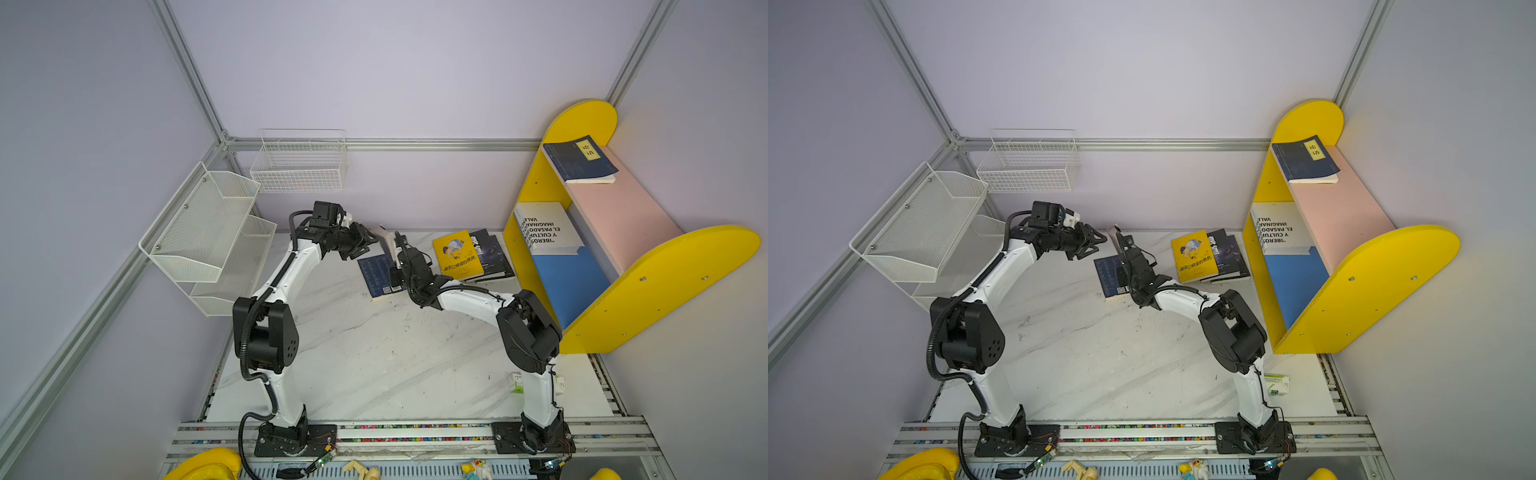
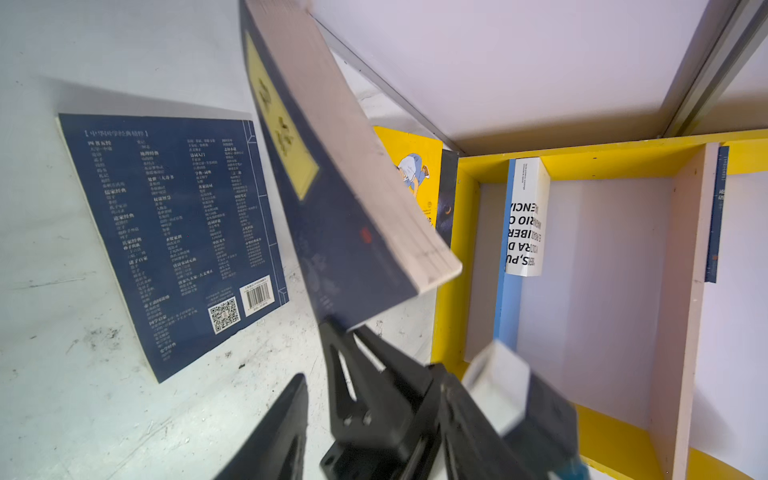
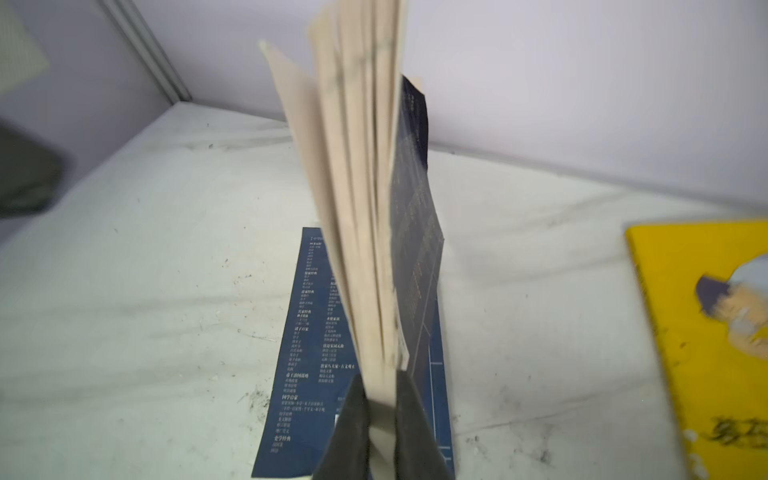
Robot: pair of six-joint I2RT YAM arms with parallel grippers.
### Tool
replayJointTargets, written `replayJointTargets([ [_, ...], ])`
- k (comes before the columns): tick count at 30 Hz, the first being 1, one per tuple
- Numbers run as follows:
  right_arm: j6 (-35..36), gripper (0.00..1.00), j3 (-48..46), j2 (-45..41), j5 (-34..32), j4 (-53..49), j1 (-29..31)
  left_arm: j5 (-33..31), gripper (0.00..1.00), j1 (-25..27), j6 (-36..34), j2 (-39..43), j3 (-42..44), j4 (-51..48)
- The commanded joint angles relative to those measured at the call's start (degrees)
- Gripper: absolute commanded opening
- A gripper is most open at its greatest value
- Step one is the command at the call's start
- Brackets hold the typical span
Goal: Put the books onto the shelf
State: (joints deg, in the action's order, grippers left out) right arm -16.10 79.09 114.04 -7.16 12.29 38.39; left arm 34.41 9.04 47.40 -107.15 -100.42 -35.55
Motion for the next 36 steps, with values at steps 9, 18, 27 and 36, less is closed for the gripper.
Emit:
replayJointTargets([
  [9,-56.2,0.08,-20.7,-0.3,25.7,40.5,-11.3,1.5,0.64,-2.2,4.5,4.3,9.3,12.3],
  [18,-63.6,0.11,-20.0,0.4,24.5,38.7,-11.5,2.2,0.73,2.5,13.2,-1.1,16.8,27.7],
  [27,-54.5,0.15,-15.0,0.6,20.1,8.6,-11.5,0.4,0.74,6.2,18.8,-13.5,12.1,35.6],
  [36,-51.7,0.18,-18.4,4.3,20.9,18.6,-11.4,-0.1,0.72,6.4,19.2,-24.4,4.0,34.3],
])
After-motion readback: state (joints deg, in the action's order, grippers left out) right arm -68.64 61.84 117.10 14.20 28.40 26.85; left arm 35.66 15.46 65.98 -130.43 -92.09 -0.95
